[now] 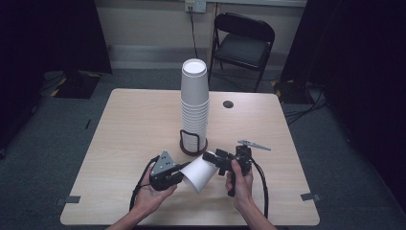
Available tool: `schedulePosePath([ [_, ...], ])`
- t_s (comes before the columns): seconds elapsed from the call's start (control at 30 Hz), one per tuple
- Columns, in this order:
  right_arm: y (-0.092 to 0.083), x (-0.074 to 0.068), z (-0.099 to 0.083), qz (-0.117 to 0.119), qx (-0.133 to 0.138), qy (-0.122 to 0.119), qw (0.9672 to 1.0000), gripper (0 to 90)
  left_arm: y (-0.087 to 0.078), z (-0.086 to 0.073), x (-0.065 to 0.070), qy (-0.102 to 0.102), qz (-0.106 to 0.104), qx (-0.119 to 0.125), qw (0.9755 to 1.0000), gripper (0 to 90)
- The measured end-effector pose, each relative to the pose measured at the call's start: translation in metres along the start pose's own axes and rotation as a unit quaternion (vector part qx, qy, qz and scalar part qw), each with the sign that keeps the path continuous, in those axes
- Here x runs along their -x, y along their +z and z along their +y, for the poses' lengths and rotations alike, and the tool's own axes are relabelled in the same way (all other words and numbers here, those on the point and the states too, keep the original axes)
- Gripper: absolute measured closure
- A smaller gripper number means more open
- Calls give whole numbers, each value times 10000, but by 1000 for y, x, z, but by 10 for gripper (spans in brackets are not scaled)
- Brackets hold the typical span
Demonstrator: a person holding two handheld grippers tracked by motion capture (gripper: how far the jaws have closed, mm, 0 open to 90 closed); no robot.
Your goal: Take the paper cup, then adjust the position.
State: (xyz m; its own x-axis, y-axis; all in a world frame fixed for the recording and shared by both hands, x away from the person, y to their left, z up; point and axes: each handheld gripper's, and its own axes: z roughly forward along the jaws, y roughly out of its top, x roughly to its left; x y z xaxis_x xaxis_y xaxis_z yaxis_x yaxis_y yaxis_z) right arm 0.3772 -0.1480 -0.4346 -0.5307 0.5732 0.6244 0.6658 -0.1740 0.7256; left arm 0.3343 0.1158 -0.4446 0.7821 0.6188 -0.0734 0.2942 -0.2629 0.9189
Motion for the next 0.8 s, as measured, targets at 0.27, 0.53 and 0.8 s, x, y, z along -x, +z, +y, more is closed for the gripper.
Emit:
schedulePosePath([
  [0.27, -7, -7, 1, -39, -8, -760, 9971, 129, -1, 2, -11, -140, 213, -279, 9993, 856],
  [0.53, -11, -9, -3, -262, -70, -1454, 9890, 135, -9, 7, -22, -149, 295, -532, 9980, 856],
  [0.8, -15, -13, -12, -359, -361, -2405, 9693, 131, -13, 11, -29, -186, 252, -614, 9976, 855],
])
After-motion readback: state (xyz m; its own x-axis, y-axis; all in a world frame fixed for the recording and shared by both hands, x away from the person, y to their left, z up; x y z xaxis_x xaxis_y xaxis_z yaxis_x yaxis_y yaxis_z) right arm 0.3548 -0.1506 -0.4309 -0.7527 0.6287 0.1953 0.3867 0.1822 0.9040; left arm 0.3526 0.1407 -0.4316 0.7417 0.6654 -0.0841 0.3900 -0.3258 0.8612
